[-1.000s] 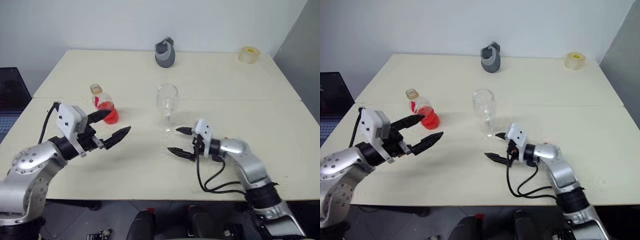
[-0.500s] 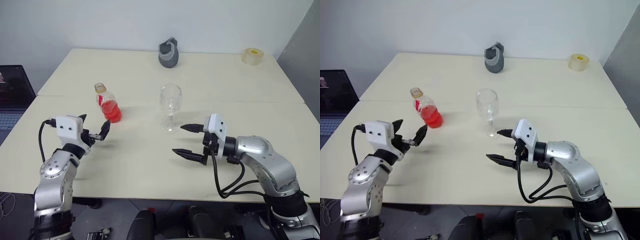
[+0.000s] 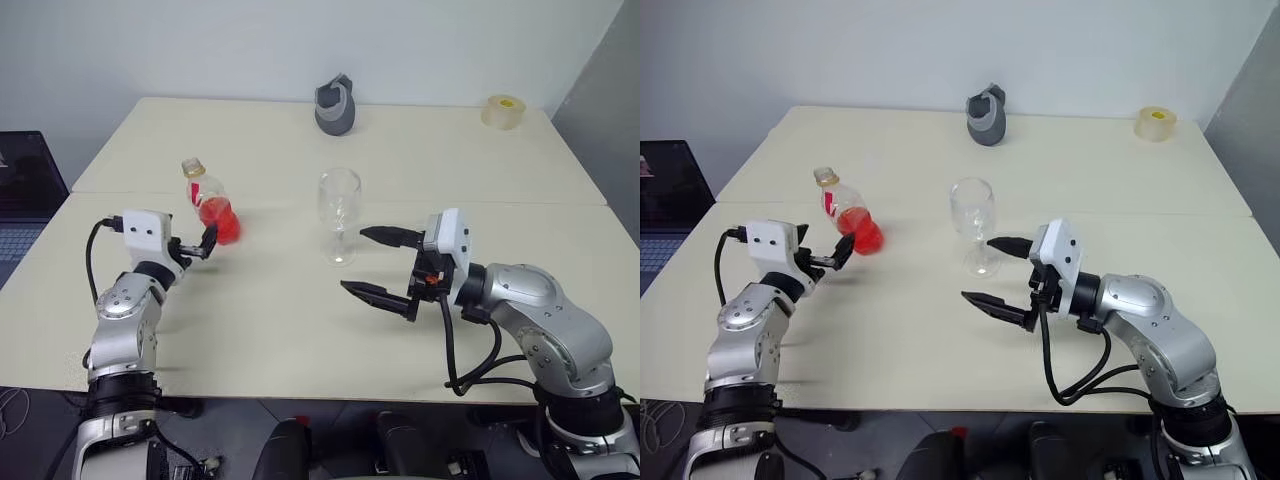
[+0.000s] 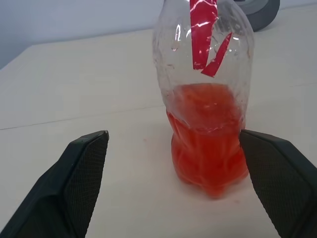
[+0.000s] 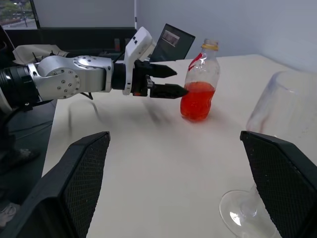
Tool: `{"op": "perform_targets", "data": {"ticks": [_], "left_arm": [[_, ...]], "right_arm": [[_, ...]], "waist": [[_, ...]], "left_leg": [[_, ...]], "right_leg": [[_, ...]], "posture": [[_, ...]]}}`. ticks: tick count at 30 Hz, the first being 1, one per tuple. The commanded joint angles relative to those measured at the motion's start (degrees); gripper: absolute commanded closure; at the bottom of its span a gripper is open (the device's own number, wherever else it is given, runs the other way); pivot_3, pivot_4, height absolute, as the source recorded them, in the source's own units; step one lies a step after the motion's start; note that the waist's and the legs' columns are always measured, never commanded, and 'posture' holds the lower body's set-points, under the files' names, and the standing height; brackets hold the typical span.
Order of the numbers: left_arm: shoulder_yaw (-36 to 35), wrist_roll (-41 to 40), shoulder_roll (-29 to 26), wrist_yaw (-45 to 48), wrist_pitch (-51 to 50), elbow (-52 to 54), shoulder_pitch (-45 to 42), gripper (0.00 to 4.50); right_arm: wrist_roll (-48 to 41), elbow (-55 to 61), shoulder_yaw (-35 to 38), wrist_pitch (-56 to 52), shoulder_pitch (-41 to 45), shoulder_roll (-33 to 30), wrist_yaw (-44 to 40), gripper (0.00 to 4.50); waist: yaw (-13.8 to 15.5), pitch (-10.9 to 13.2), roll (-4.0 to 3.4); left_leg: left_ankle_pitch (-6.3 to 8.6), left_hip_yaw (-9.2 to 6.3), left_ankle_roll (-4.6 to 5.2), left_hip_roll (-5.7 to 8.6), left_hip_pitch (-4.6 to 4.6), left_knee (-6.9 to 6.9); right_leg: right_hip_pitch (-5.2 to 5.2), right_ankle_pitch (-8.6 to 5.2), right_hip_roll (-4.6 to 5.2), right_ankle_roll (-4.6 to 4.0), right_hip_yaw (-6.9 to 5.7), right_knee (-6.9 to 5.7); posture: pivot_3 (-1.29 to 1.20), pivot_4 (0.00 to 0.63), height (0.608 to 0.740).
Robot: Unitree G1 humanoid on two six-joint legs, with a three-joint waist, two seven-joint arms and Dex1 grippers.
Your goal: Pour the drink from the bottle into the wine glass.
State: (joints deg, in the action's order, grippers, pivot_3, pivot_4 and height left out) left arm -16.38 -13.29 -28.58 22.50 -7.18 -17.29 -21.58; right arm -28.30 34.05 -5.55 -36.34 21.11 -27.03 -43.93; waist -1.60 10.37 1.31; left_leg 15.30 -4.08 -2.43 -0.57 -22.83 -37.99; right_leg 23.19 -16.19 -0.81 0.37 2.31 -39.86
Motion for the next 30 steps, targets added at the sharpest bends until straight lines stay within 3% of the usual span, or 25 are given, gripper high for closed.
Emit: {"op": "perform_targets", "data": {"ticks": [1, 8, 18, 30], "left_arm": [[0.54, 0.46, -0.54, 1.45, 2.46, -2.58, -2.65, 0.0], [1.85, 1.25, -1.1, 4.26, 6.4, -5.99, -4.59, 0.0], [1.46, -0.18, 1.34, 3.35, 7.03, 3.4, 2.3, 0.0], [1.37, -0.85, 0.75, 4.23, 5.73, 1.61, 0.32, 0.0]], "right_arm": [[-0.59, 3.0, 0.26, 1.81, -0.2, -0.42, 0.53, 0.02], [-1.01, 4.02, 0.46, 1.64, -0.67, -1.4, 1.15, 0.02], [-2.08, 4.29, 0.34, 1.02, -0.25, -1.74, 1.62, 0.02], [-2.48, 2.8, -0.8, 1.75, 1.33, -2.04, 0.92, 0.02]], "waist": [[0.0, 0.0, 0.0], [0.01, 0.0, 0.0], [-0.03, 0.0, 0.0], [-0.03, 0.0, 0.0]], "left_leg": [[0.0, 0.0, 0.0, 0.01, 0.0, 0.0], [0.0, 0.0, 0.0, 0.0, 0.0, 0.0], [0.0, -0.01, 0.0, -0.02, 0.01, 0.0], [0.0, -0.01, 0.0, 0.0, 0.0, -0.01]], "right_leg": [[0.0, 0.0, 0.0, 0.0, -0.01, -0.01], [0.0, 0.0, 0.0, 0.0, -0.01, -0.01], [0.0, 0.0, 0.0, 0.0, 0.01, -0.01], [0.0, 0.0, 0.0, 0.0, -0.01, -0.02]], "posture": [[0.0, 0.15, 0.74], [0.0, 0.15, 0.74], [0.0, 0.15, 0.74], [0.0, 0.15, 0.74]]}}
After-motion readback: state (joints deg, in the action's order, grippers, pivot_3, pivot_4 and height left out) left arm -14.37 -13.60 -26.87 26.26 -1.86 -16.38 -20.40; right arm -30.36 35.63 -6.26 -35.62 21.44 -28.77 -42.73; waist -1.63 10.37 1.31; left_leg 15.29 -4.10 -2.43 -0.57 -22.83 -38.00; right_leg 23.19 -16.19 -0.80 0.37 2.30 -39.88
